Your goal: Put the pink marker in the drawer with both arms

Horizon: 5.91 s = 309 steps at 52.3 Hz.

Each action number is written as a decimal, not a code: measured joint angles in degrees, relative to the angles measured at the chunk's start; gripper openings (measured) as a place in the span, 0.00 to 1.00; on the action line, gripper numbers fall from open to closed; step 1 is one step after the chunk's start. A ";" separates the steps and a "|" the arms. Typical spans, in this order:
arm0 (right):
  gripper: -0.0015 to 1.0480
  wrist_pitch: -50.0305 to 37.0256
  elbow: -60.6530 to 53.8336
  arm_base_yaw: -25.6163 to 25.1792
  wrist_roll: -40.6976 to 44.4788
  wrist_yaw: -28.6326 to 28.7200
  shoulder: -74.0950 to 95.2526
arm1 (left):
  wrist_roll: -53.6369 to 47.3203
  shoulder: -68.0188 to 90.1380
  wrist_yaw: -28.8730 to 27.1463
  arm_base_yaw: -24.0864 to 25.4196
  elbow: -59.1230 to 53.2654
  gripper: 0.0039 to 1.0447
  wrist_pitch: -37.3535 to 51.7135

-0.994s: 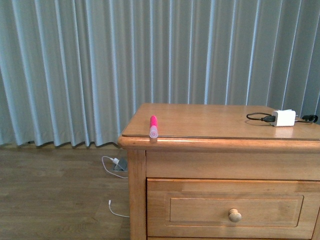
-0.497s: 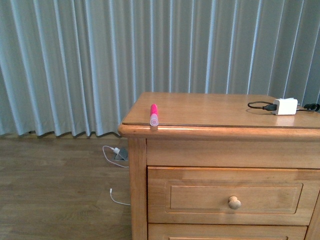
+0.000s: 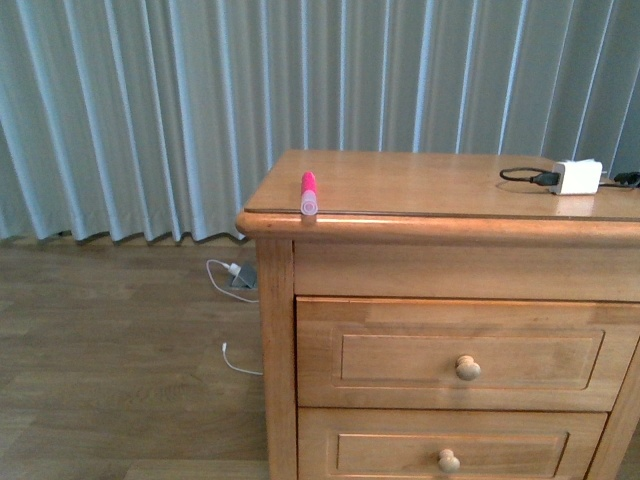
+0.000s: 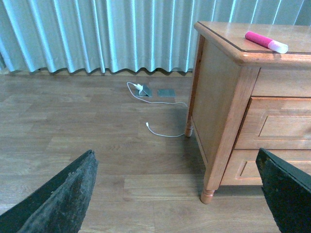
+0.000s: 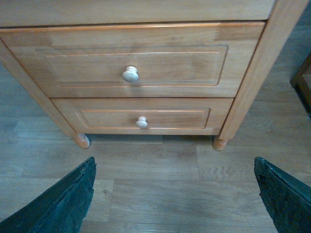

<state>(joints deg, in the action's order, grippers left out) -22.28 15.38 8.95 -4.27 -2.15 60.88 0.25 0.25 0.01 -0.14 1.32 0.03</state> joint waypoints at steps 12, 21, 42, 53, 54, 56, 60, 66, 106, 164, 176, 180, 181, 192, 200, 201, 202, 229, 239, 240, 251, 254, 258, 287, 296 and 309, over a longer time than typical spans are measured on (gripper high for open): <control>0.92 -5.51 11.56 5.84 -2.38 -4.92 21.27 | 0.00 0.00 0.00 0.00 0.00 0.94 0.00; 0.92 -8.26 20.68 7.80 -4.85 -11.67 35.65 | 0.00 0.00 0.00 0.00 0.00 0.94 0.00; 0.92 -9.49 34.97 9.18 -6.03 -14.27 50.73 | 0.00 0.00 0.00 0.00 0.00 0.94 0.00; 0.92 -8.72 40.79 9.22 -5.99 -14.23 56.52 | 0.00 0.00 0.00 0.00 0.00 0.94 0.00; 0.92 -8.68 41.03 9.22 -5.97 -14.23 56.74 | 0.00 0.00 0.00 0.00 0.00 0.94 0.00; 0.92 -8.39 41.92 9.33 -5.81 -14.25 57.64 | 0.00 0.00 0.00 0.00 0.00 0.94 0.00; 0.92 -8.17 43.85 9.49 -5.38 -14.27 59.54 | 0.00 0.00 0.00 0.00 0.00 0.94 0.00; 0.92 -7.96 45.35 9.46 -4.98 -14.25 61.42 | 0.00 0.00 -0.02 0.00 0.00 0.94 0.00; 0.61 -9.62 47.56 8.00 -3.67 -10.82 64.87 | 0.00 0.00 0.00 0.00 0.00 0.94 0.00; 0.21 -2.29 39.43 8.46 -2.23 -7.02 57.24 | 0.00 0.00 -0.02 0.00 0.00 0.94 0.00; 0.21 -1.95 28.09 9.88 -4.81 -5.11 48.72 | 0.00 0.00 0.00 0.00 0.00 0.94 0.00; 0.21 -1.97 23.43 10.82 -5.18 -5.18 45.09 | 0.00 0.00 -0.02 0.00 0.00 0.94 0.00; 0.21 -1.97 22.86 10.95 -5.22 -5.16 44.63 | 0.00 0.00 -0.02 0.00 0.00 0.94 0.00; 0.21 -0.92 13.79 13.29 -6.56 -5.16 36.63 | 0.00 0.00 0.00 0.00 0.00 0.94 0.00; 0.33 -0.96 10.14 14.23 -7.52 -5.27 33.73 | 0.00 0.00 -0.02 0.00 0.00 0.94 0.00; 0.36 -0.96 9.60 14.36 -7.69 -5.25 33.44 | 0.00 0.00 -0.02 0.00 0.00 0.94 0.00; 0.40 -0.87 9.07 14.47 -7.82 -5.20 33.09 | 0.00 0.00 -0.02 0.00 0.00 0.94 0.00; 0.92 17.86 5.73 12.31 -10.14 -1.99 0.20 | 0.00 0.00 -0.02 0.00 0.00 0.94 0.00; 0.92 24.87 5.44 7.15 -8.96 -0.26 -15.23 | 0.00 0.00 -0.02 0.00 0.00 0.94 0.00; 0.92 25.70 5.40 6.40 -8.81 0.52 -16.72 | 0.00 0.00 -0.02 0.00 0.00 0.94 0.00; 0.92 32.06 3.37 -1.66 -5.09 5.31 -32.74 | 0.00 0.00 -0.02 0.00 0.00 0.94 0.00; 0.92 33.88 2.36 -4.87 -4.55 8.61 -37.53 | 0.00 0.00 0.00 0.00 0.00 0.94 0.00; 0.92 34.21 1.09 -8.74 -4.48 12.76 -41.03 | 0.00 0.00 -0.02 0.00 0.00 0.94 0.00; 0.92 34.01 -0.70 -13.05 -3.48 13.51 -42.80 | 0.00 0.00 -0.02 0.00 0.00 0.94 0.00; 0.92 34.01 -0.70 -13.05 -3.48 13.51 -42.80 | 0.00 0.00 0.00 0.00 0.00 0.94 0.00; 0.92 34.01 -0.70 -13.05 -3.48 13.51 -42.80 | 7.08 3.76 -6.25 -2.08 0.55 0.94 -1.57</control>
<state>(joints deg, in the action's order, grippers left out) 11.73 14.68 -4.10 -7.75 11.35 18.09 7.33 4.01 -6.24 -2.22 1.87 -1.54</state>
